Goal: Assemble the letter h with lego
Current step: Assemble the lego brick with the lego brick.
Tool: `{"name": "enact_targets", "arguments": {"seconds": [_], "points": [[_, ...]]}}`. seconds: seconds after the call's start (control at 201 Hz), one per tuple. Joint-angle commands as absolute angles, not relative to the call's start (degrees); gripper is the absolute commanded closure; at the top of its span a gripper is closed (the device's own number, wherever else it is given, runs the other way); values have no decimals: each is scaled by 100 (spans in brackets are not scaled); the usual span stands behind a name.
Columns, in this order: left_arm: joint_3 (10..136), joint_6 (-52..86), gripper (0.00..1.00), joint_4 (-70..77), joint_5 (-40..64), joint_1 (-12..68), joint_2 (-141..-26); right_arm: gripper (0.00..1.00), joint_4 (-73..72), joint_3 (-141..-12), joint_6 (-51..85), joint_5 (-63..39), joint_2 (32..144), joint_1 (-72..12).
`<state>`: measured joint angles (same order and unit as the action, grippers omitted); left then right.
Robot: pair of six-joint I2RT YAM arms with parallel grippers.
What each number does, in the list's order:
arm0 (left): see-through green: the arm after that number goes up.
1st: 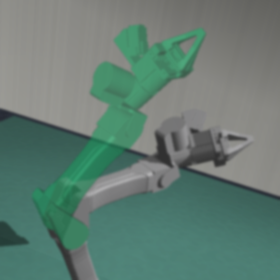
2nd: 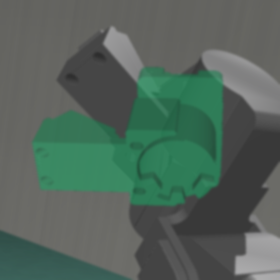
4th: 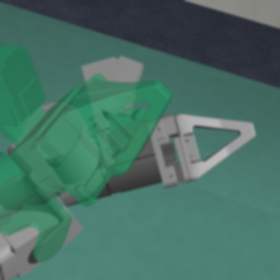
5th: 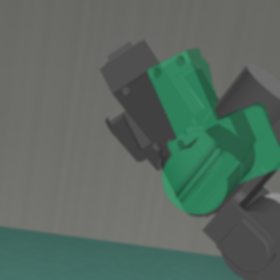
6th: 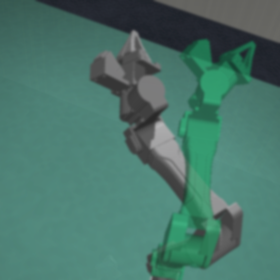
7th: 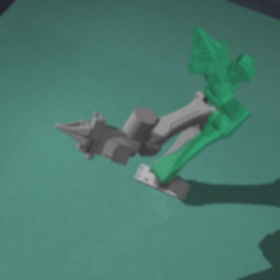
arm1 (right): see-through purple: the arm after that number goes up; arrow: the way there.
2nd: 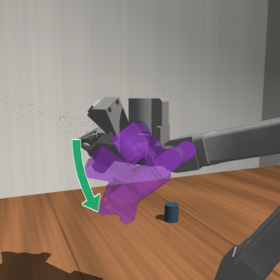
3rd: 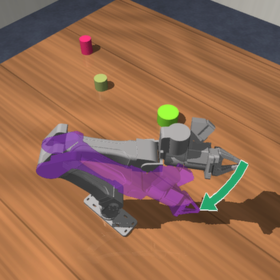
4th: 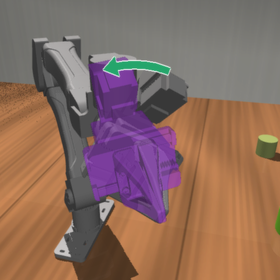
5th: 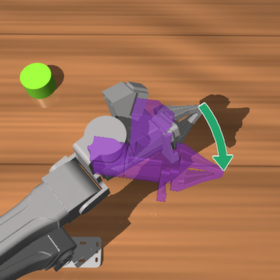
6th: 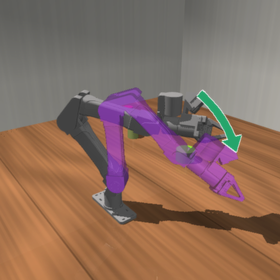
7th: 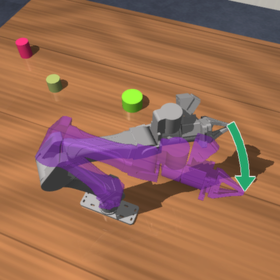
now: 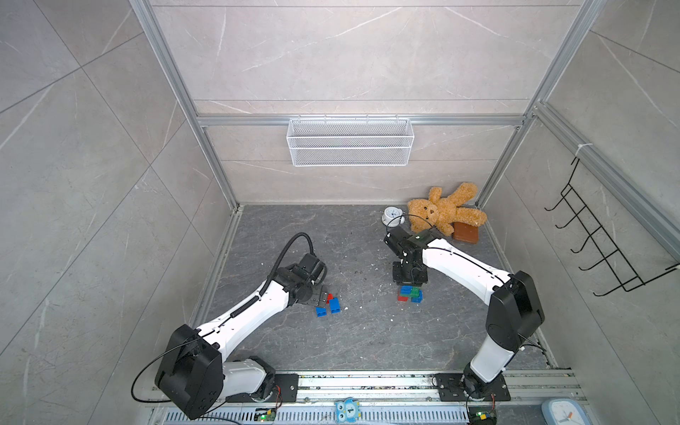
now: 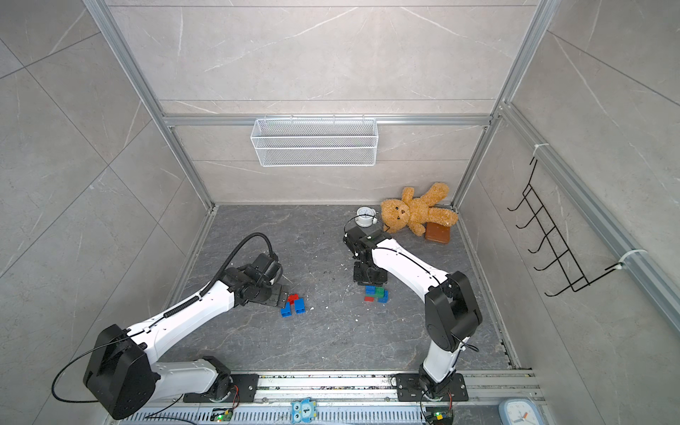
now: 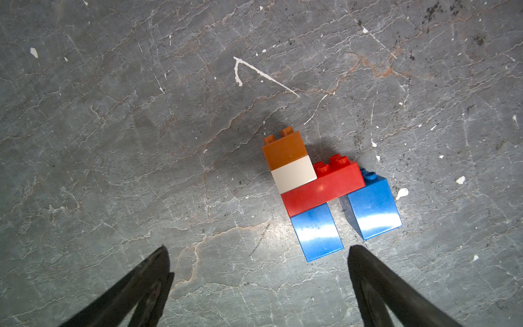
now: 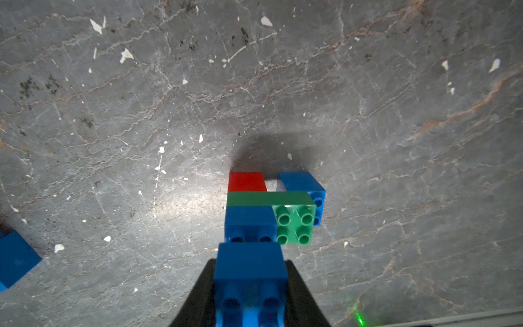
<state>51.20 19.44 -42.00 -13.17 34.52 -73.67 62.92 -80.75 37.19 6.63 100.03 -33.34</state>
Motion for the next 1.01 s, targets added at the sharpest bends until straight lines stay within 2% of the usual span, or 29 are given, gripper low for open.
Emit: {"name": "enact_targets", "arguments": {"seconds": [0.0, 0.623, 1.002], "points": [[5309, 1846, 0, -4309, -1319, 3493, -7333, 100, 6212, -7956, 3608, 619, 10120, -3320], [5302, 1852, 0, -4312, -1348, 3501, -7320, 100, 6003, -7648, 3701, 587, 9859, -3301], [5309, 1852, 0, -4307, -1318, 3498, -7376, 100, 5998, -7491, 3718, 357, 10175, -3245]]}}
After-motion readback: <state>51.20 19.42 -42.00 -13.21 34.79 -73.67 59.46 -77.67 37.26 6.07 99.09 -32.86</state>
